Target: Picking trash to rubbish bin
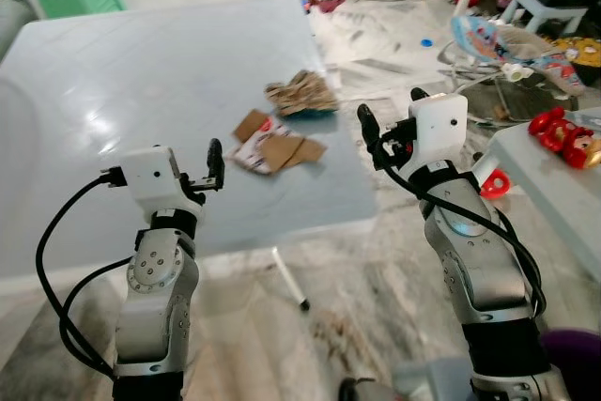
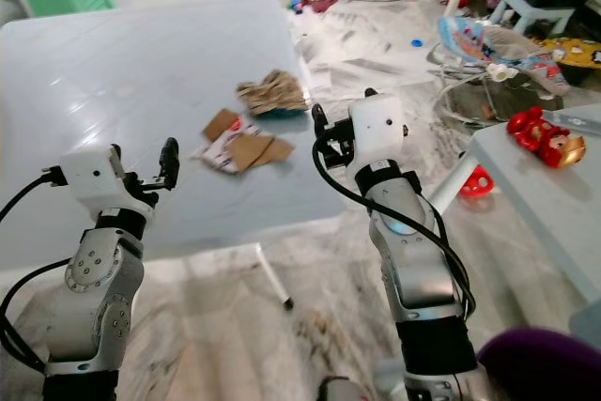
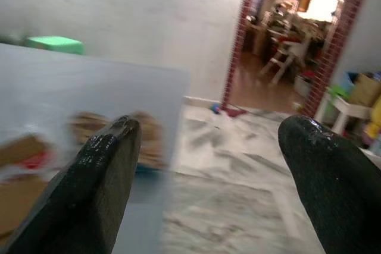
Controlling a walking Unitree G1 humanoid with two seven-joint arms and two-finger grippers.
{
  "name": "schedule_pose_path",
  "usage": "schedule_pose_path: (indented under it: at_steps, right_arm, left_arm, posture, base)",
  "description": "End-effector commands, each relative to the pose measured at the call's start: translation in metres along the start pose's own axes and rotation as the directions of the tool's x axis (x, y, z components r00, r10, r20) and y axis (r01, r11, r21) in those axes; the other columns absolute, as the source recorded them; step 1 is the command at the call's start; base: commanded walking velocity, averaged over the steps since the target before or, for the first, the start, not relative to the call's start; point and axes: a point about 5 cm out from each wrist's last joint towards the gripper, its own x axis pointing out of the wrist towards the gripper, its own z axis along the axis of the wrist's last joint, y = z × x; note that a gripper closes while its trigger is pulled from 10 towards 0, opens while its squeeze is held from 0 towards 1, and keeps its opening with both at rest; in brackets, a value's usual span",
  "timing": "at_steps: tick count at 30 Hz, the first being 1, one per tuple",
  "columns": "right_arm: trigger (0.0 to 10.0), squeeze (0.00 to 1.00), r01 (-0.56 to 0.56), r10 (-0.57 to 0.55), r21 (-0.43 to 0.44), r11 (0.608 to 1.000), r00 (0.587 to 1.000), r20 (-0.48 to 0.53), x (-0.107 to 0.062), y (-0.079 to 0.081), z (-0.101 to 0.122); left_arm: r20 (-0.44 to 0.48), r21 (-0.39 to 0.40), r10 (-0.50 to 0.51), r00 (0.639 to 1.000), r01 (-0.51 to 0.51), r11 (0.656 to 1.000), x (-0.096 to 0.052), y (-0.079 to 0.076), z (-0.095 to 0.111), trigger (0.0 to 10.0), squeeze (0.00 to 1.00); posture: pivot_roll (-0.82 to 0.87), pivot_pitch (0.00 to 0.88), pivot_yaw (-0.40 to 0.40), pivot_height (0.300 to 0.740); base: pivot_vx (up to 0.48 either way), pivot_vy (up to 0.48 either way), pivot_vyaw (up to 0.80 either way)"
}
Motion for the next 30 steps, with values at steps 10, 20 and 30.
schedule_pose_path:
  at_steps: [10, 20, 30]
  right_arm:
    - [10.0, 0.0, -0.026, 0.025, 0.008, 1.0, 0.999, 0.029, 0.001, 0.007, 0.007]
    - [10.0, 0.0, -0.059, 0.059, 0.013, 0.998, 0.998, 0.024, 0.0, 0.009, 0.01]
    - [10.0, 0.0, -0.113, 0.113, 0.015, 0.993, 0.994, -0.01, -0.015, 0.003, 0.015]
  left_arm:
    - [-0.022, -0.006, 0.014, 1.0, -0.014, 1.0, 0.0, 0.005, -0.001, 10.0, 0.0]
    - [-0.156, -0.025, -0.135, 0.979, 0.133, 0.991, 0.01, -0.017, -0.023, 10.0, 0.0]
    - [-0.253, -0.076, -0.281, 0.926, 0.271, 0.96, 0.021, -0.04, -0.045, 10.0, 0.0]
  posture:
    - [-0.06, 0.108, 0.005, 0.74]
    - [-0.08, 0.11, 0.001, 0.74]
    - [-0.13, 0.128, 0.011, 0.74]
  base:
    - [0.078, 0.0, 0.0]
    - [0.0, 0.0, 0.0]
    - [0.0, 0.0, 0.0]
